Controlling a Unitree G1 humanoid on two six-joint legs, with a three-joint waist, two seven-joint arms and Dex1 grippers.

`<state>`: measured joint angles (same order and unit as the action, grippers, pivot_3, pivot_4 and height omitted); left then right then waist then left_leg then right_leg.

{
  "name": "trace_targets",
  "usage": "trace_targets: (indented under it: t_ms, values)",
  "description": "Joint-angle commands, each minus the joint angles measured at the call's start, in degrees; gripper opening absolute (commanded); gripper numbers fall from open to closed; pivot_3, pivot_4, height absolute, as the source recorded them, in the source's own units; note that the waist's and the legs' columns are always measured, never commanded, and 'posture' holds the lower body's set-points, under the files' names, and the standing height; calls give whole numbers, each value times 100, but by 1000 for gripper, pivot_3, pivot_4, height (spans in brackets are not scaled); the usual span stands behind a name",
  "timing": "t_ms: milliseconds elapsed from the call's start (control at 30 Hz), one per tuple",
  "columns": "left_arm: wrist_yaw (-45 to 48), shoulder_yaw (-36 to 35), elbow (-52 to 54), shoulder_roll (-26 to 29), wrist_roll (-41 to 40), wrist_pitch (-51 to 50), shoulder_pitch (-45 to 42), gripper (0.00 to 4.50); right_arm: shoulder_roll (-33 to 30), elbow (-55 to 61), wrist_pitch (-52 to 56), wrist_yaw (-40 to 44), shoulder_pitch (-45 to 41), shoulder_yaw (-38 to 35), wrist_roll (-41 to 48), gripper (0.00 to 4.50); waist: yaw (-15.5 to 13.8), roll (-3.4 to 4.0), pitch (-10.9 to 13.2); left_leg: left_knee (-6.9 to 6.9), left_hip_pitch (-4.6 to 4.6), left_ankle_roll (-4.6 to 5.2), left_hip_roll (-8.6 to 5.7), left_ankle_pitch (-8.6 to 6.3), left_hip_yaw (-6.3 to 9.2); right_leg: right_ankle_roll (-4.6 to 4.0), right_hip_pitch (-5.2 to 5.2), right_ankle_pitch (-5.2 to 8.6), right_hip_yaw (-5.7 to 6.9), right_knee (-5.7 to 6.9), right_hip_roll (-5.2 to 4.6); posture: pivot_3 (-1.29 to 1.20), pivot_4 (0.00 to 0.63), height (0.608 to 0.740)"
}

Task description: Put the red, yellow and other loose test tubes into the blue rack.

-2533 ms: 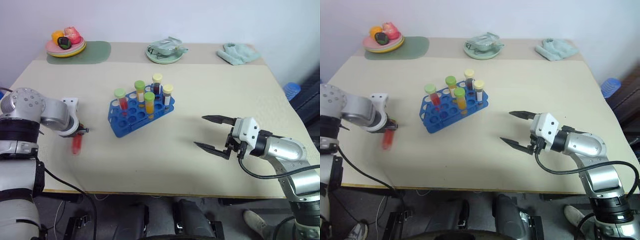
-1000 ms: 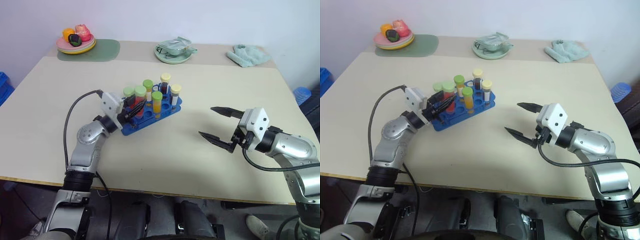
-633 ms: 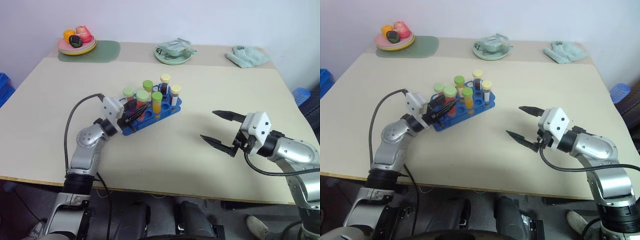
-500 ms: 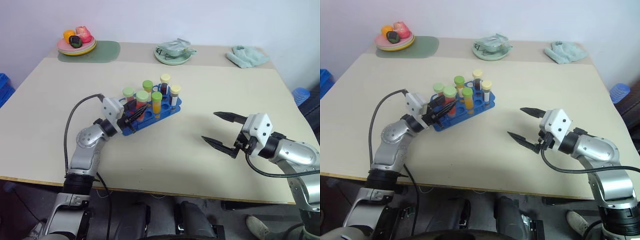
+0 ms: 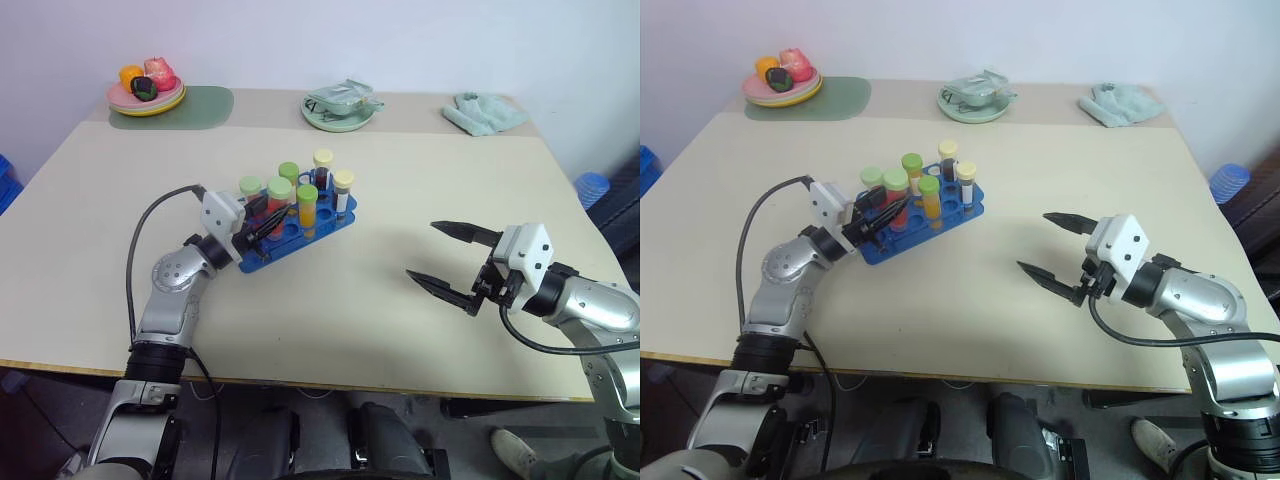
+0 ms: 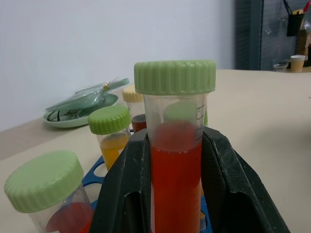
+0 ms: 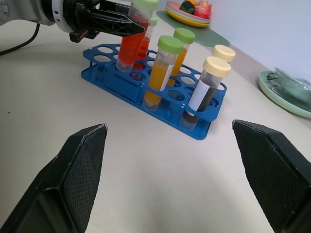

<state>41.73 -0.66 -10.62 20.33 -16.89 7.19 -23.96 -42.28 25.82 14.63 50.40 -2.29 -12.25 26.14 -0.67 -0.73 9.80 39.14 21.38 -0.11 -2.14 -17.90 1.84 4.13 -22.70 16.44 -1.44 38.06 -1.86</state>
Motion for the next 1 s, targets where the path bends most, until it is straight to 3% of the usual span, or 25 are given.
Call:
trace_targets:
  t_ms: [33, 533, 633, 767, 867, 1000]
  values:
    - [55, 27, 38, 82, 57, -210, 246, 802, -55, 246, -50, -5, -56, -131, 103, 4230, 4, 0, 0, 0, 0, 0, 0, 0, 0, 0, 0, 0, 0, 0, 0, 0, 150, 740]
    - [183, -54, -138, 36, -12, -238, 421, 802, -33, 211, -98, 9, -40, -124, 84, 4230, 11, 0, 0, -16, 10, 7, 1, -6, -1, 0, -10, 0, -1, -16, -2, 0, 150, 740]
    - [519, -96, -229, -2, -358, -428, 363, 2268, -32, 205, -103, 5, -43, -126, 77, 4230, 11, 1, 1, -15, 9, 7, 1, -5, -1, -1, -9, 1, -1, -15, -2, 0, 150, 740]
    - [224, -220, -339, -127, -141, 19, 319, 4326, -27, 201, -106, -2, -48, -122, 72, 4230, -11, 0, 1, -15, 11, 7, 1, -5, -1, -1, -10, 1, 0, -16, -5, 0, 150, 740]
    - [265, -399, 268, -8, -443, -122, 541, 4426, -9, 181, -92, -15, -24, -114, 72, 4230, -4, -1, 2, -15, 15, 8, 1, -6, -1, -1, -12, 1, 0, -17, -5, 0, 150, 740]
    - [434, -567, 1261, 452, -963, -1052, 955, 4426, 54, 125, -69, -71, 49, -76, 54, 4230, 15, 1, 4, -20, 27, 9, 3, -7, -1, -1, -27, 1, -1, -19, -4, 0, 150, 740]
